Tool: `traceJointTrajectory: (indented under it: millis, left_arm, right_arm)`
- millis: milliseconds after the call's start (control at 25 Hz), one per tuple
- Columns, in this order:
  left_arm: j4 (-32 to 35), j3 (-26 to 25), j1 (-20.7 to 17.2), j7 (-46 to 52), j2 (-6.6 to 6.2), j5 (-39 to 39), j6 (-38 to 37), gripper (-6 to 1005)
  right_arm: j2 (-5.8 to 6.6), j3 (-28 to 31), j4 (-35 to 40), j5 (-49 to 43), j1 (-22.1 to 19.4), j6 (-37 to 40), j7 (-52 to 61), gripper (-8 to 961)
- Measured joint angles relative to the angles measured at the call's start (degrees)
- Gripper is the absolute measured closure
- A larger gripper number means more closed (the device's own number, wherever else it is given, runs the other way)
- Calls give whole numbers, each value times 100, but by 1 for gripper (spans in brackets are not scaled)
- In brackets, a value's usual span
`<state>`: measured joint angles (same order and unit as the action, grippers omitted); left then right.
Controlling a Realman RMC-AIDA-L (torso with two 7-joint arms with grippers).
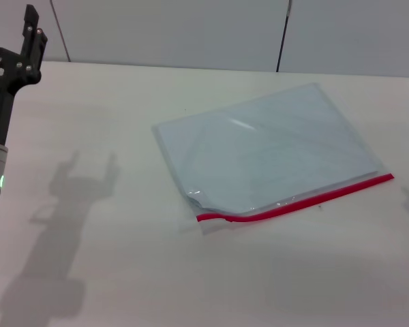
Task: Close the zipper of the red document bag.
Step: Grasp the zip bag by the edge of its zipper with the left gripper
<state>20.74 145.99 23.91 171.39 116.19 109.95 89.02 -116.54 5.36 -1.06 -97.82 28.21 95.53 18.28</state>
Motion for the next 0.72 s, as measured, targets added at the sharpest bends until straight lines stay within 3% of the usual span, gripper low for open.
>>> traceJointTrajectory:
  millis: [720]
  left_arm:
    - [53,18,32,0,8,-29,-165,313]
  right_arm:
    - [18,18,32,25,-69,-18,2,137]
